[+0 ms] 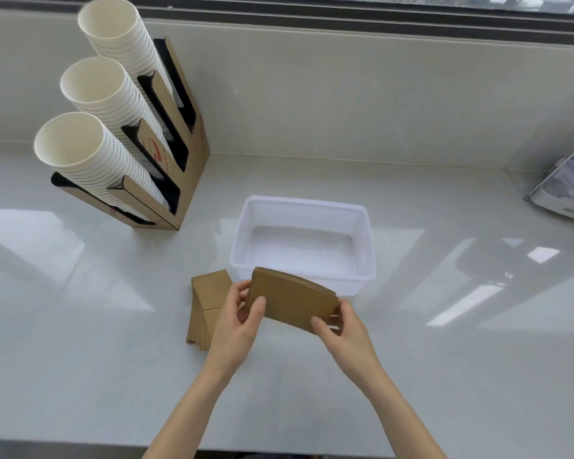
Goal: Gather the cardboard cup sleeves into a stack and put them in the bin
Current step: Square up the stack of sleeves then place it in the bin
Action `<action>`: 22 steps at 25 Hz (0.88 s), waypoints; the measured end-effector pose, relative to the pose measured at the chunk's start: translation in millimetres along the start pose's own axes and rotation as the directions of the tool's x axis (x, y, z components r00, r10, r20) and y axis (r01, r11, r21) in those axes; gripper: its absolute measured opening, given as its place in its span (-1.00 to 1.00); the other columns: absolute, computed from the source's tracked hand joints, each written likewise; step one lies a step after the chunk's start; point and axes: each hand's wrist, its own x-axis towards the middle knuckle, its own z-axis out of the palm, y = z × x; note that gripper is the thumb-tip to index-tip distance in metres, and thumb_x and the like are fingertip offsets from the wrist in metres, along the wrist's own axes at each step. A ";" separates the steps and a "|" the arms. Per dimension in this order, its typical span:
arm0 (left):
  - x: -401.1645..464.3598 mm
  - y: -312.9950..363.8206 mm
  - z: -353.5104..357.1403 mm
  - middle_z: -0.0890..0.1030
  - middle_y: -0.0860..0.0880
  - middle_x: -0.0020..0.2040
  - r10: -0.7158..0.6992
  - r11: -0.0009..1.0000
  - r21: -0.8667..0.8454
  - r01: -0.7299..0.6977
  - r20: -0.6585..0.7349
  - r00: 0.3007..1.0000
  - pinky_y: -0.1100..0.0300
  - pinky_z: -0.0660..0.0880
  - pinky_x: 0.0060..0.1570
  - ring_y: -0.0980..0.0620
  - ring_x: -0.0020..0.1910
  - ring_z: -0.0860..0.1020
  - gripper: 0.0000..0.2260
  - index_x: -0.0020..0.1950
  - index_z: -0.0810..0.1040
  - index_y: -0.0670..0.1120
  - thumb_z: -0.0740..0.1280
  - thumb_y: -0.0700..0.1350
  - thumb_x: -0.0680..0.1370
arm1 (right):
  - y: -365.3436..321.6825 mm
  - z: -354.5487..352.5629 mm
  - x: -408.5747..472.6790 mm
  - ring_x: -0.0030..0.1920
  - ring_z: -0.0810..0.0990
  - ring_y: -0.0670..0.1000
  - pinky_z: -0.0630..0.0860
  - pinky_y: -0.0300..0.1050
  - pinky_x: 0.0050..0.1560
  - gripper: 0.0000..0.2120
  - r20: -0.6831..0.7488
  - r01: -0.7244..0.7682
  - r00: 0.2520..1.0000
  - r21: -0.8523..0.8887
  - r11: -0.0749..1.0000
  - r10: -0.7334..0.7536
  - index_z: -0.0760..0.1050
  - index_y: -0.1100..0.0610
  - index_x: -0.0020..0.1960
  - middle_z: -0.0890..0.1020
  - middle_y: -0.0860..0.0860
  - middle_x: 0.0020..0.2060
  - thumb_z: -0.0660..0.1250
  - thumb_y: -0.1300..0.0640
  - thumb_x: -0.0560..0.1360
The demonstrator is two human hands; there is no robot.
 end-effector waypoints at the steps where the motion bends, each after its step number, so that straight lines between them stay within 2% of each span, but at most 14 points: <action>1: 1.7 2.6 -2.9 0.55 0.08 -0.05 -0.031 0.999 -0.037 0.029 -0.033 0.999 0.37 0.51 -0.14 0.23 -0.11 0.55 -0.84 0.08 0.41 0.06 0.19 -0.15 0.54 | -3.2 5.2 0.7 -0.09 0.55 -0.19 0.50 -0.40 -0.21 -0.80 0.029 -0.005 1.000 0.013 1.000 0.005 0.39 0.04 0.08 0.56 -0.12 -0.08 0.30 0.15 0.47; 4: 10.1 2.2 -17.8 0.55 0.00 0.01 -0.129 0.988 -0.103 0.117 -0.113 0.985 0.28 0.50 -0.16 0.06 -0.04 0.54 -0.79 0.19 0.40 -0.05 0.15 -0.14 0.56 | -11.7 19.8 3.8 -0.12 0.56 -0.18 0.51 -0.42 -0.18 -0.81 0.134 -0.014 0.991 0.067 0.998 0.005 0.39 -0.03 0.05 0.57 -0.15 -0.07 0.32 0.11 0.47; 7: 18.6 0.7 -37.7 0.55 -0.07 0.00 -0.170 0.983 -0.084 0.161 -0.119 0.978 0.13 0.47 -0.11 -0.01 -0.08 0.50 -0.84 0.10 0.45 -0.01 0.15 -0.14 0.56 | -18.3 29.8 10.3 -0.08 0.57 -0.11 0.54 -0.32 -0.08 -0.85 0.218 -0.033 0.976 0.147 0.989 0.000 0.39 -0.09 0.05 0.58 -0.08 -0.03 0.27 0.08 0.50; 11: 30.7 4.0 -56.9 0.54 0.00 -0.07 -0.158 0.987 -0.006 0.158 -0.063 0.985 0.19 0.47 -0.16 0.03 -0.10 0.49 -0.84 0.10 0.46 -0.01 0.15 -0.15 0.56 | -26.9 44.0 24.4 -0.10 0.52 -0.07 0.49 -0.19 0.04 -0.75 0.323 0.007 0.946 0.018 1.000 -0.013 0.39 -0.03 0.19 0.53 -0.07 -0.13 0.25 0.07 0.51; 14: 45.5 3.5 -68.4 0.52 0.03 -0.06 -0.154 0.982 0.095 0.162 -0.089 0.984 0.14 0.47 -0.11 0.02 -0.07 0.49 -0.84 0.11 0.42 0.03 0.19 -0.13 0.55 | -33.6 58.2 36.1 -0.19 0.49 -0.13 0.44 -0.28 -0.07 -0.69 0.379 0.032 0.926 -0.094 0.995 0.006 0.39 0.07 0.24 0.49 -0.11 -0.23 0.24 0.08 0.51; 17: 53.6 -0.7 -76.6 0.50 -0.06 0.01 -0.214 0.954 0.181 0.237 -0.138 0.967 0.11 0.41 -0.07 -0.06 -0.02 0.47 -0.82 0.11 0.35 -0.03 0.23 -0.08 0.53 | -36.6 70.4 43.3 -0.22 0.48 -0.15 0.43 -0.33 -0.19 -0.67 0.387 0.013 0.920 -0.171 0.985 0.055 0.38 0.11 0.23 0.46 -0.14 -0.22 0.25 0.07 0.49; 22: 61.5 -6.0 -79.4 0.47 -0.08 0.08 -0.186 0.905 0.355 0.235 -0.167 0.968 0.21 0.36 -0.22 -0.01 -0.08 0.44 -0.87 0.06 0.36 -0.07 0.22 -0.10 0.53 | -36.1 85.2 48.7 -0.25 0.45 -0.16 0.41 -0.38 -0.30 -0.67 0.389 -0.005 0.915 -0.254 0.967 0.107 0.36 0.12 0.23 0.46 -0.08 -0.15 0.22 0.06 0.50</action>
